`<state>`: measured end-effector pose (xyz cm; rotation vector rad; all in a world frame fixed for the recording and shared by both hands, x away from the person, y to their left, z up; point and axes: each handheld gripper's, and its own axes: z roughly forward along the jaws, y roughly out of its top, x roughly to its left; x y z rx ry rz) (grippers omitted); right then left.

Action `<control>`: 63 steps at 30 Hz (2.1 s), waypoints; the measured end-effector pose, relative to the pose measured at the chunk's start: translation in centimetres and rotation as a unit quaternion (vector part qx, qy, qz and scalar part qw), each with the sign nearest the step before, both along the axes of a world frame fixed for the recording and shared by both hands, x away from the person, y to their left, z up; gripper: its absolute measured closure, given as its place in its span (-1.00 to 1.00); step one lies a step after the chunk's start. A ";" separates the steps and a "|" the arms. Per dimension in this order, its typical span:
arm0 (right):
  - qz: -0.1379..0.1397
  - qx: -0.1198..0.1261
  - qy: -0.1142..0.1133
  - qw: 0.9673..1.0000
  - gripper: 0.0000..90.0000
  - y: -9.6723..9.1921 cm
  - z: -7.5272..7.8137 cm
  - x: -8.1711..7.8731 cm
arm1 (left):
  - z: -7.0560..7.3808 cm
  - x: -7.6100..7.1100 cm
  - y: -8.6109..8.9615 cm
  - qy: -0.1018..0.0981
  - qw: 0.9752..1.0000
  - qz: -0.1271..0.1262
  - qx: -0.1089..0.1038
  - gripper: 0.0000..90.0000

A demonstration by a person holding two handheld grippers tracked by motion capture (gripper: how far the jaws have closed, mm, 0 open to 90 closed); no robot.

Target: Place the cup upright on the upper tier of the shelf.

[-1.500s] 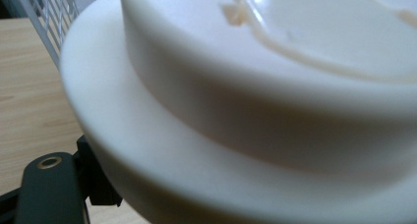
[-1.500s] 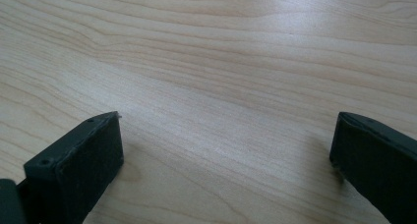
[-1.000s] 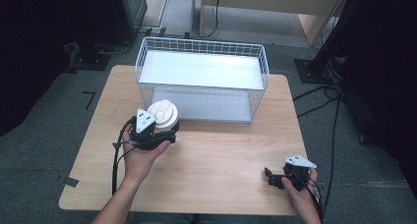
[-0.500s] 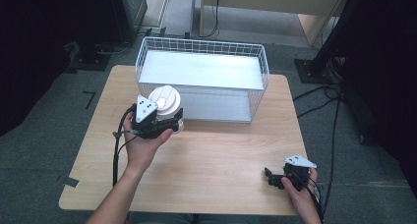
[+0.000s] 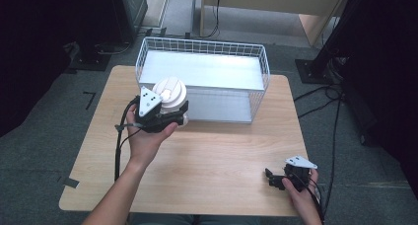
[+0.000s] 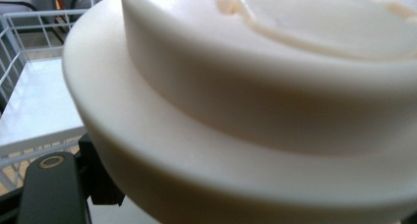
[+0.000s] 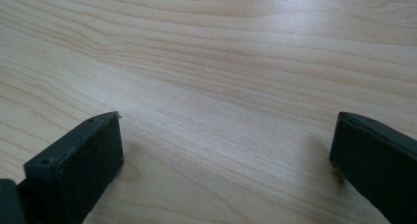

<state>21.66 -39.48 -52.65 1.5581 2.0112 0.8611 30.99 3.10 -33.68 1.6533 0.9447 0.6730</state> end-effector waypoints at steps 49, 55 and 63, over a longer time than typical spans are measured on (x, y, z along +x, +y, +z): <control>0.006 -0.002 0.000 1.000 -1.00 0.0 0.0 -0.1 | 6.9 7.6 -3.4 -0.068 0.995 0.060 -0.040 -0.65; 0.004 0.000 -0.001 1.000 -1.00 0.0 0.0 -0.1 | 6.3 9.6 -4.3 -0.060 0.996 0.065 -0.031 -0.65; 0.006 0.001 0.001 1.000 -1.00 0.0 0.0 -0.2 | 6.1 11.8 -5.2 -0.053 0.995 0.076 -0.022 -0.65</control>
